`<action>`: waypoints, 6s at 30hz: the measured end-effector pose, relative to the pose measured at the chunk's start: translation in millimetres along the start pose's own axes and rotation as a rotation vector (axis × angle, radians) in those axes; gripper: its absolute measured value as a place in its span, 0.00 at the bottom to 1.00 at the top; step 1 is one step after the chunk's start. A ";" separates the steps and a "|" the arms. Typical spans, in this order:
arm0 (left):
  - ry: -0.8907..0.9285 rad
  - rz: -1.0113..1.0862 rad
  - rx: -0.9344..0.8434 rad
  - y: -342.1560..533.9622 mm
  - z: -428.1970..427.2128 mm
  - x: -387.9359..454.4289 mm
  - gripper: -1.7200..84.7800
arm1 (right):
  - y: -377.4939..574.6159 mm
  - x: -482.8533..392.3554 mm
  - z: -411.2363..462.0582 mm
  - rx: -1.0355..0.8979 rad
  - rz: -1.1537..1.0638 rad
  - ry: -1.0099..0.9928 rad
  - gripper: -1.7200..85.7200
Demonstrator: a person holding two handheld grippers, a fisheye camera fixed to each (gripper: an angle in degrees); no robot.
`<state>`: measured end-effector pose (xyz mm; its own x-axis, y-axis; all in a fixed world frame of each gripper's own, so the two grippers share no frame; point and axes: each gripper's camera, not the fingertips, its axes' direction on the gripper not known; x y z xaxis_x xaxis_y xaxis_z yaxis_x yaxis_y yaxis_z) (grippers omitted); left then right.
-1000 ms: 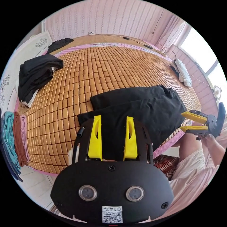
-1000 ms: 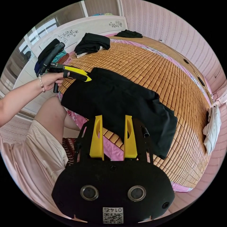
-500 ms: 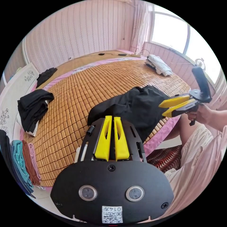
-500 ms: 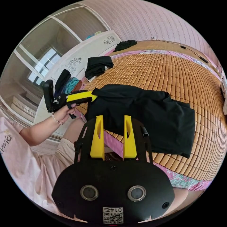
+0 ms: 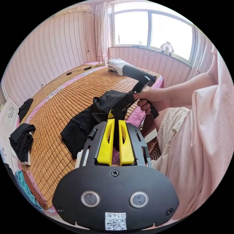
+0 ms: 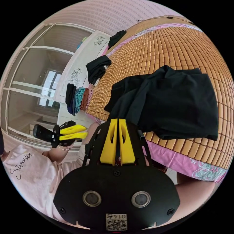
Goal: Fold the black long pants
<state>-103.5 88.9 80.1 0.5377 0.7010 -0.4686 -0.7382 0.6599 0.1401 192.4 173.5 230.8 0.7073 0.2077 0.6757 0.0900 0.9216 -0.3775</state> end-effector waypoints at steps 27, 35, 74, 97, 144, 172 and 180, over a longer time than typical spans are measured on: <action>-0.047 -0.291 -0.011 -151.4 -46.5 -164.3 0.01 | 174.4 -135.0 -418.4 0.655 0.024 0.839 0.02; 0.030 0.052 0.504 -386.3 -296.3 -88.7 0.01 | 251.9 -220.5 -617.4 1.122 0.134 0.974 0.02; -0.213 -0.456 0.259 20.2 -269.7 -224.9 0.01 | 188.8 -54.6 -348.1 0.377 -0.026 0.617 0.01; -0.298 -0.933 -0.093 316.0 -153.0 -307.4 0.07 | 91.3 102.0 -232.0 0.077 0.142 0.658 0.02; -0.094 -1.067 -0.302 324.0 28.7 -449.8 0.12 | -255.0 225.3 -90.4 0.016 0.245 0.418 0.15; -0.315 -0.993 -0.094 351.3 -46.2 -386.8 0.01 | -177.4 241.8 -166.0 0.289 0.261 0.532 0.17; -0.391 -1.037 -0.055 353.9 -76.2 -386.8 0.01 | -220.7 279.7 -110.4 0.161 0.451 0.602 0.12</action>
<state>-603.7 30.6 244.5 0.9897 -0.1407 -0.0273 0.1323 0.9700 -0.2040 447.7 -7.9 433.2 0.9153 0.4029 -0.0001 -0.3680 0.8361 -0.4068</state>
